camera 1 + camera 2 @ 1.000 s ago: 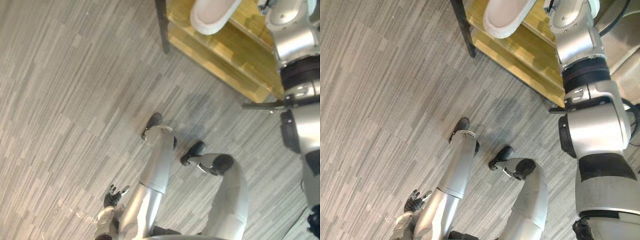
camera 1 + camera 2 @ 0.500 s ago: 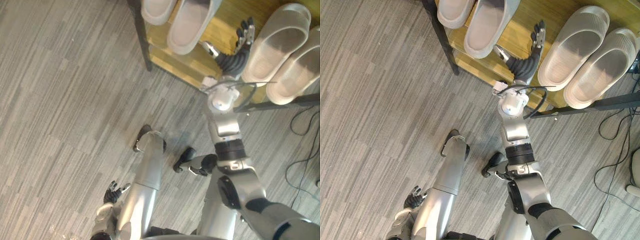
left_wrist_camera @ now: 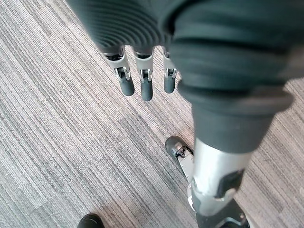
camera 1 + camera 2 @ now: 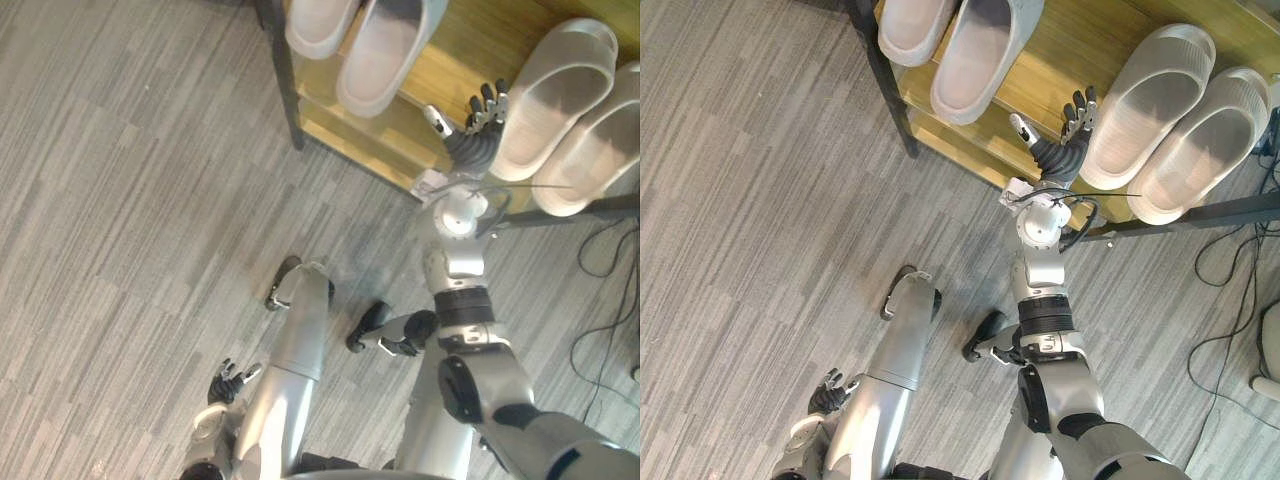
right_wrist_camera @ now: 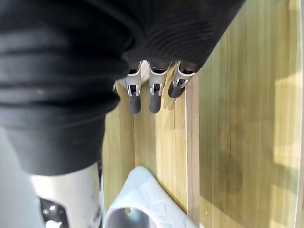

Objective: Organize the slippers on the shoe rack

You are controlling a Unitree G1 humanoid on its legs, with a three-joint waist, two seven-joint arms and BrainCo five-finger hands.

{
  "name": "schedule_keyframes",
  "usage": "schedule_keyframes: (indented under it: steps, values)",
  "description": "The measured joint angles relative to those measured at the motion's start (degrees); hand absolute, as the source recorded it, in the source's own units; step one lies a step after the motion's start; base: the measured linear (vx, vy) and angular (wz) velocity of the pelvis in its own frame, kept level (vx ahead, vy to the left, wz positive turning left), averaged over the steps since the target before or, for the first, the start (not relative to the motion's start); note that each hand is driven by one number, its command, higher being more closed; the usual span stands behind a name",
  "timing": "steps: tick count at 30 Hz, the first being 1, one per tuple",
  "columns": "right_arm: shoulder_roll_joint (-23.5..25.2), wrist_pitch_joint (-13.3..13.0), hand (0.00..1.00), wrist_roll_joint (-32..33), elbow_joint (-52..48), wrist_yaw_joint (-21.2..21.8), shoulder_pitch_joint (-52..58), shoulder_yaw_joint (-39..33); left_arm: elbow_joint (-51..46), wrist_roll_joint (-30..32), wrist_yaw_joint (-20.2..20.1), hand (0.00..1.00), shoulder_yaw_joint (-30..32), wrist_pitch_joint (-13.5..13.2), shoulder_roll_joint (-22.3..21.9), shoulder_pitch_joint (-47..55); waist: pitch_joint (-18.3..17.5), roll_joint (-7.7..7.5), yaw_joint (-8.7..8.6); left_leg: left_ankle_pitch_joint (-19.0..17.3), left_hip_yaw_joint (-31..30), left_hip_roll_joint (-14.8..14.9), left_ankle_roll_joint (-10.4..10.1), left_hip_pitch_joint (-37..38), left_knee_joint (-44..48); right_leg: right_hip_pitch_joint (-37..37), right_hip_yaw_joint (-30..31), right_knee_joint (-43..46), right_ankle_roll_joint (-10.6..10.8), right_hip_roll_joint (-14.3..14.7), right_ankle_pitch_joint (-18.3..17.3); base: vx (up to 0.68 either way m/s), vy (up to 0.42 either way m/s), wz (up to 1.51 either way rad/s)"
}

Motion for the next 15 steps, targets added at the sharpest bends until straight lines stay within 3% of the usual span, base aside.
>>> schedule_keyframes:
  steps: [15]
  values:
    - [-1.8,-1.0,0.0,6.2,8.8,1.8,-7.6,0.1,2.2,0.0,0.0,0.0,1.6,0.0,-1.8,-1.1,-2.3,2.77,2.15,-0.8,-1.3,-0.5,-0.1,-1.6,2.1,-0.7,-1.2,1.9,-0.7,-0.3,-1.1,0.02,0.017,0.02]
